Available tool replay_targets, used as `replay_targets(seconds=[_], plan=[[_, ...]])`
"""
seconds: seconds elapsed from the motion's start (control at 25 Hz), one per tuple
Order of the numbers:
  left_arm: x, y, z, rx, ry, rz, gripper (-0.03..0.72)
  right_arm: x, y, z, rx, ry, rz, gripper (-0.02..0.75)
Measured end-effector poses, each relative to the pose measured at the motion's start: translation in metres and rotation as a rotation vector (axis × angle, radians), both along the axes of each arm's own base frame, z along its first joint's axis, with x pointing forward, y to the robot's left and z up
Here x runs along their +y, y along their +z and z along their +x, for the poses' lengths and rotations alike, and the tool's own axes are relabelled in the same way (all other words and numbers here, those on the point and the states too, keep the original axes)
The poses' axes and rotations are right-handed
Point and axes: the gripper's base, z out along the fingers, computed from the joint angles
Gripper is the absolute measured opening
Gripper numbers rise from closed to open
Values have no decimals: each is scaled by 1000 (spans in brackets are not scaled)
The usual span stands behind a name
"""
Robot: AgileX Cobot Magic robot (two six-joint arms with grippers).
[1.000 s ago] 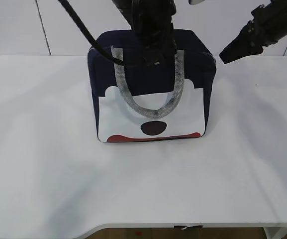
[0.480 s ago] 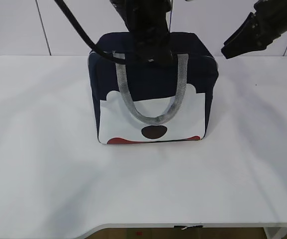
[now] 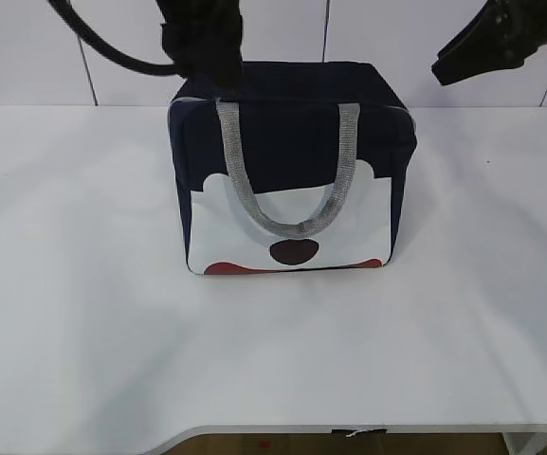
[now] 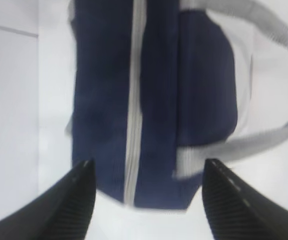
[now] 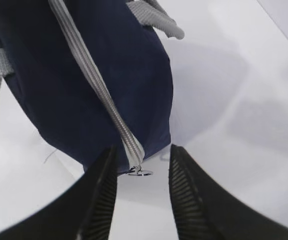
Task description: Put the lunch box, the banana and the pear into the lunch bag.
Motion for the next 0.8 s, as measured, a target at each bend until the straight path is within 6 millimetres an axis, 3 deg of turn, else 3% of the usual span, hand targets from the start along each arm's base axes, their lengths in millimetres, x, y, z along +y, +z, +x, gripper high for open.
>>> replay_targets(seconds=[0.28, 0.56, 0.8], plan=[[48, 46, -7, -51, 223, -113, 489, -2, 26, -17, -25, -45, -39, 296], [121, 63, -17, -11, 452, -229, 488, -3, 60, -43, -30, -159, -30, 296], [155, 77, -44, 28, 507, -404, 488, -8, 85, -66, 38, -390, 17, 296]])
